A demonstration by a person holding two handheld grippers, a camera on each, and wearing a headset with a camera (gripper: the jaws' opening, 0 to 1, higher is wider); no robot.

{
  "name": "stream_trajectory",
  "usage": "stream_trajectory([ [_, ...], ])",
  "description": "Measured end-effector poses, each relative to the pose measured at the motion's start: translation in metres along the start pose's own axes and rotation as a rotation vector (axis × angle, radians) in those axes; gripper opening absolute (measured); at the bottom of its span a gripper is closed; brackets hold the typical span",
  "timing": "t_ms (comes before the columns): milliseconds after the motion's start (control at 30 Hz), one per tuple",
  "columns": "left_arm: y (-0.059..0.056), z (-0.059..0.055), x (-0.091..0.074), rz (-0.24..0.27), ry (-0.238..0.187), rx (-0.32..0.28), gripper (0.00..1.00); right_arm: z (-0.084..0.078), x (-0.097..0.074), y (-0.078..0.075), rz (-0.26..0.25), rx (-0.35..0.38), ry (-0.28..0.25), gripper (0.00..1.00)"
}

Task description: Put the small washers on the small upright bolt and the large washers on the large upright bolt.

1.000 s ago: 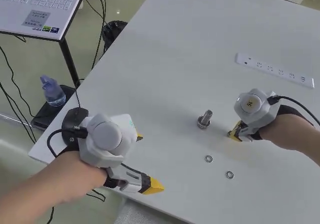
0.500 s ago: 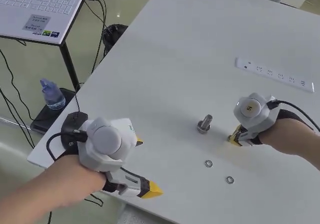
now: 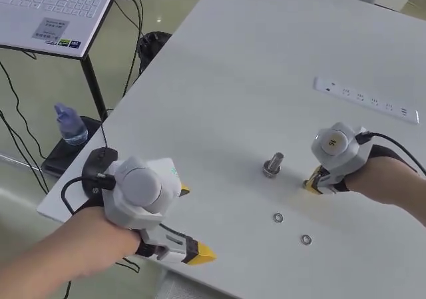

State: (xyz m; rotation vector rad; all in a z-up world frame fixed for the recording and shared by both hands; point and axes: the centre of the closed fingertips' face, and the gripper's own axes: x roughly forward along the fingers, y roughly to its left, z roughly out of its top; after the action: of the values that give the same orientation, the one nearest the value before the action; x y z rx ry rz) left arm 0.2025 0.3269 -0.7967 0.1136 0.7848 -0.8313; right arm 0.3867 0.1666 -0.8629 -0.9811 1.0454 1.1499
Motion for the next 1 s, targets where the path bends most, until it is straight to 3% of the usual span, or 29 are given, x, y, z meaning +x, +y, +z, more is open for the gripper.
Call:
stream_trajectory([
  [100,-0.001,-0.001,0.0,-0.001,0.001,-0.002,0.74,0.002,-0.001,0.001,0.008,0.002,-0.012,0.15],
  [200,-0.001,-0.002,0.0,0.001,0.004,-0.001,0.74,0.004,-0.001,0.004,0.02,-0.003,-0.017,0.24],
  [633,0.001,0.002,-0.002,0.015,-0.008,-0.005,0.74,0.005,-0.009,0.003,0.014,-0.021,-0.019,0.26],
  [1000,0.002,0.005,-0.003,0.028,-0.017,0.009,0.77,0.005,-0.027,-0.003,0.01,-0.007,-0.022,0.27],
])
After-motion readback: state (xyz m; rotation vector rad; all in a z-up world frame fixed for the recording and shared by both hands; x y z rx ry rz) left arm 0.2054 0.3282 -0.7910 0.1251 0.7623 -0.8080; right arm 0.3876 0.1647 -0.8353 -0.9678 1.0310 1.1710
